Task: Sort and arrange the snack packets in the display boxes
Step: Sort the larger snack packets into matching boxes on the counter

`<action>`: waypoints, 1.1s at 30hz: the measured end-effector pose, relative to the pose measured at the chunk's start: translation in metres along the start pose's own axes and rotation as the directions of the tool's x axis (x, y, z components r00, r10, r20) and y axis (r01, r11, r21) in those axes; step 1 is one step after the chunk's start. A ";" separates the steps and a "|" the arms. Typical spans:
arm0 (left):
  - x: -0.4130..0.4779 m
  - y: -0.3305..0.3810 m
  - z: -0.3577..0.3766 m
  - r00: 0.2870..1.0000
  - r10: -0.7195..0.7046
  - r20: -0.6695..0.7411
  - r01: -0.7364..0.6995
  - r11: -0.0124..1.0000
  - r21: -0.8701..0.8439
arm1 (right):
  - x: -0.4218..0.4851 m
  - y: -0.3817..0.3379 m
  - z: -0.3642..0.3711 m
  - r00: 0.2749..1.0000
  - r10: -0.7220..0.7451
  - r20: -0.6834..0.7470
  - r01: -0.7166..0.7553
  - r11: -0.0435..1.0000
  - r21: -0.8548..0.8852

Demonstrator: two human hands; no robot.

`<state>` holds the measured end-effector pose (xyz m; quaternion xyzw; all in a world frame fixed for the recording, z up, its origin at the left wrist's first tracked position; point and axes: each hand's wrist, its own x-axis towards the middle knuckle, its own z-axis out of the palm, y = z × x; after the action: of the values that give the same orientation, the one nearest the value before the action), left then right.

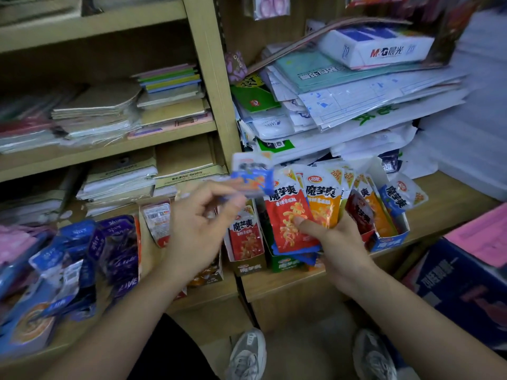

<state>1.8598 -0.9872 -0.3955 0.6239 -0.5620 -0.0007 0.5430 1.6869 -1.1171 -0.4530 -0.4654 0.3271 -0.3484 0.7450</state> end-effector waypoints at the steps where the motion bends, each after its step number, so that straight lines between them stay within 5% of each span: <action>1: -0.006 -0.004 0.009 0.995 0.019 0.099 -0.018 1.000 -0.009 | 0.001 -0.001 0.000 1.000 0.022 0.006 -0.022 0.999 0.041; 4: -0.021 -0.027 0.032 0.945 0.064 0.319 -0.079 0.996 0.035 | 0.001 -0.004 0.000 0.999 0.050 0.021 -0.053 0.992 0.117; 11: -0.028 -0.026 0.050 0.897 0.138 0.421 -0.153 0.988 0.002 | 0.002 -0.003 -0.010 0.994 -0.110 0.022 0.109 0.994 0.029; 13: -0.023 -0.032 0.043 0.934 0.107 0.340 -0.104 0.994 -0.027 | 0.002 -0.006 -0.013 0.989 -0.150 -0.013 0.150 0.988 -0.024; 15: -0.011 -0.051 0.030 0.983 0.053 0.177 -0.080 0.986 0.145 | 0.003 -0.011 -0.015 0.979 -0.198 -0.039 0.192 0.973 -0.126; 18: 0.015 -0.086 0.020 0.962 -0.094 0.257 -0.114 0.717 0.687 | 0.004 -0.011 -0.014 0.976 -0.211 -0.044 0.197 0.958 -0.210; 21: 0.022 -0.105 0.031 0.859 -0.306 0.411 -0.249 0.453 0.856 | 0.006 -0.006 -0.008 0.983 -0.177 -0.044 0.163 0.961 -0.224; 33: 0.026 -0.113 0.045 0.792 -0.478 0.381 -0.123 0.486 0.865 | 0.007 -0.001 -0.007 0.990 -0.134 -0.040 0.119 0.960 -0.252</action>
<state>1.9213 -1.0611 -0.4749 0.8336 -0.5500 0.0287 -0.0412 1.6853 -1.1263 -0.4560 -0.5649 0.3588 -0.3647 0.6474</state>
